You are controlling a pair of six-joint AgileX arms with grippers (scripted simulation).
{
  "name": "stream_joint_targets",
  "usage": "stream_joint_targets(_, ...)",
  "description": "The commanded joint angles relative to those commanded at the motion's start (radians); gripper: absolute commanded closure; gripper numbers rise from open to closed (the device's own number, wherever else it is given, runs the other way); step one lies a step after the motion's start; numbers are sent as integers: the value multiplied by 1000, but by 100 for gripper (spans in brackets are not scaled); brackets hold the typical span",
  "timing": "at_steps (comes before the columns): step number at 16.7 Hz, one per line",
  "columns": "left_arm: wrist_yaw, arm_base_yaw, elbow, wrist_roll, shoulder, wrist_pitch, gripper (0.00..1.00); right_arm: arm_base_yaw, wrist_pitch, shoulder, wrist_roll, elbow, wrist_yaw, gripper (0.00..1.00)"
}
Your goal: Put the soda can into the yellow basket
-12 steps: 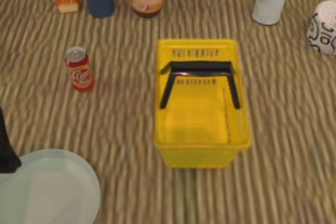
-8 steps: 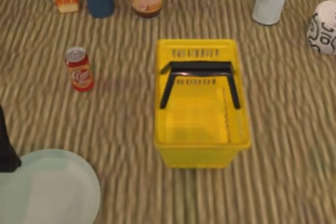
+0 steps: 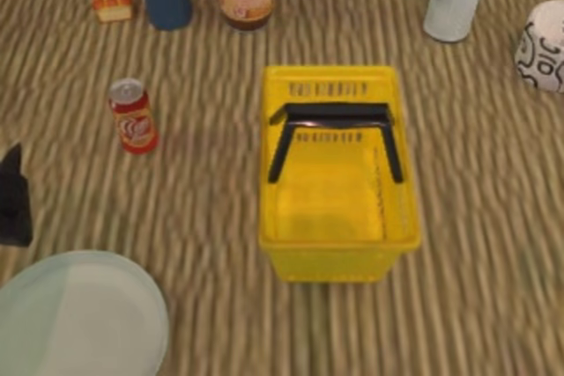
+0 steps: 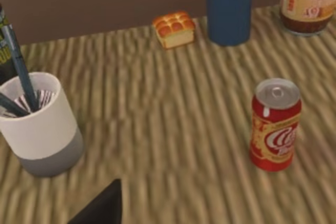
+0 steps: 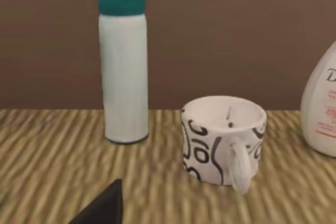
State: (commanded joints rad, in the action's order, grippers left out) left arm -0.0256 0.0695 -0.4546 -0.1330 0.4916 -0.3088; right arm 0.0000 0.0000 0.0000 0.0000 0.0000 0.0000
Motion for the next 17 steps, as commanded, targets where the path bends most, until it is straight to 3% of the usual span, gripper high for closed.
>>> stream_joint_targets(17, 9, 122, -1464, -414, 1591, -914, 0, 0, 0, 0, 0, 0, 0, 0)
